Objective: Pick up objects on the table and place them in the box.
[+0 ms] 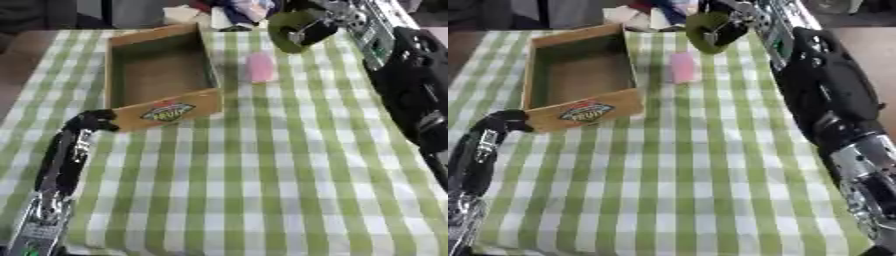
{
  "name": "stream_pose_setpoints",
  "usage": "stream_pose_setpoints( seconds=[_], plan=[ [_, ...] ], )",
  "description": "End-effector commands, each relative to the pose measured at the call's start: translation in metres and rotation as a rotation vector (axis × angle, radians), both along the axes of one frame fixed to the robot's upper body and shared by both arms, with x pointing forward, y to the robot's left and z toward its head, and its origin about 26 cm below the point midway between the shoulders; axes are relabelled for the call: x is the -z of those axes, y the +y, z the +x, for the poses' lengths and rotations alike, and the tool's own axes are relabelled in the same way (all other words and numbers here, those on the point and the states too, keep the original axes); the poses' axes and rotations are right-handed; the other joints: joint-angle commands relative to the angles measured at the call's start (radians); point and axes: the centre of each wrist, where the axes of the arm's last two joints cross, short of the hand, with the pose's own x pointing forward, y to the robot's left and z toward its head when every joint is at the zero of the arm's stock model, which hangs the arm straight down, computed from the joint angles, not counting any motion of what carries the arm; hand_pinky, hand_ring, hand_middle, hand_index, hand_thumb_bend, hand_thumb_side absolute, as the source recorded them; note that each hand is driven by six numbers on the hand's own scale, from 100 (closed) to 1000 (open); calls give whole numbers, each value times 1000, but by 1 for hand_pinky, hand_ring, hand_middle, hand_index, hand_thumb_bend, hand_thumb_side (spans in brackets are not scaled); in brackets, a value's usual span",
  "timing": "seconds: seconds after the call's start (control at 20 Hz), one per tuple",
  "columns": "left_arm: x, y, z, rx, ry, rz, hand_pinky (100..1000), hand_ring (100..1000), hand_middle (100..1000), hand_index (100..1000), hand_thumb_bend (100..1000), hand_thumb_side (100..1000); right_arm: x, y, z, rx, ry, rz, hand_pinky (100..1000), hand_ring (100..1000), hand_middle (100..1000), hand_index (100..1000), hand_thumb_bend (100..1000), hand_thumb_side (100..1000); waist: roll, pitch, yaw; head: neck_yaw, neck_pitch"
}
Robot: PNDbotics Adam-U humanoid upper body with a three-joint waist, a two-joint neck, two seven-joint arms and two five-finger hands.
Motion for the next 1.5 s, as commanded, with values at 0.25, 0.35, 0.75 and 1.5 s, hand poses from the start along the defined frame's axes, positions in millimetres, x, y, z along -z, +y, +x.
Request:
stream_pose_setpoints(
  seconds=[0.25, 0.35, 0.75, 1.5],
  plan=[
    [-4, -1, 1, 24, -11, 16, 852, 622, 653, 749, 100, 919, -27, 66, -13, -139, -67, -8, 661, 573, 288, 431, 100, 100, 1, -16, 12, -24, 5],
    [-4, -2, 1, 30, -10, 17, 852, 622, 653, 749, 100, 920, -26, 84, -17, -179, -71, -14, 661, 575, 298, 442, 100, 100, 1, -14, 17, -30, 5],
    [-5, -8, 3, 62, -12, 17, 852, 623, 653, 749, 100, 922, -1, 146, -39, -328, -39, -42, 672, 601, 417, 564, 100, 100, 7, -4, 34, -58, -3],
    [-4, -10, 3, 76, -11, 17, 853, 624, 654, 749, 100, 923, 15, 170, -55, -362, -161, -44, 775, 819, 973, 1000, 267, 455, 10, 1, 42, -72, -6]
  ],
)
